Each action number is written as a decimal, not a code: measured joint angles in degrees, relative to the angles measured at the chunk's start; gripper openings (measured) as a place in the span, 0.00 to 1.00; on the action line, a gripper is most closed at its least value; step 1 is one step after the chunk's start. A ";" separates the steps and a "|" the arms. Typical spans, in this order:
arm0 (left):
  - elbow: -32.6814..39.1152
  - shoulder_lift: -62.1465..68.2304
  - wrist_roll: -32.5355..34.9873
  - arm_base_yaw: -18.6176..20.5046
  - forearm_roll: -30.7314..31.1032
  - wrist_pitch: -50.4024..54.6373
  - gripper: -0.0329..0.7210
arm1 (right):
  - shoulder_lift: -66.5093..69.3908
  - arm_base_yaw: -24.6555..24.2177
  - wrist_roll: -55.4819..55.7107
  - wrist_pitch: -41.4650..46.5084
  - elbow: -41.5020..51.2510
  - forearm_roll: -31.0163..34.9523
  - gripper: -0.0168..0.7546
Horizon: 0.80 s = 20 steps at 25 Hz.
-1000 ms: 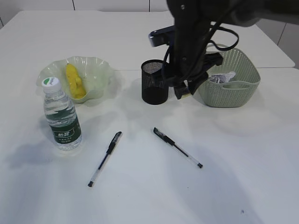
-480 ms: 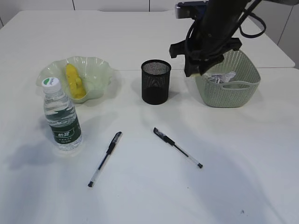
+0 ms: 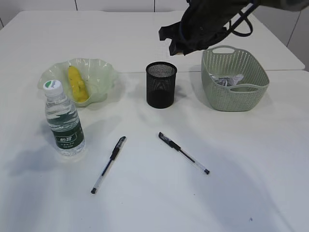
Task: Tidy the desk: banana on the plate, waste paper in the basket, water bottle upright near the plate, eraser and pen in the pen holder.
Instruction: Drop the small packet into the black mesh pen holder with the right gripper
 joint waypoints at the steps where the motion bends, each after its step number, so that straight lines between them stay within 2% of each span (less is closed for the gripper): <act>1: 0.00 0.00 0.00 0.00 0.00 -0.08 0.83 | 0.82 0.00 -0.71 -0.98 0.00 0.76 0.34; 20: 0.00 0.00 0.00 0.00 0.00 -0.08 0.83 | 7.76 0.00 -10.43 -12.90 0.11 13.98 0.34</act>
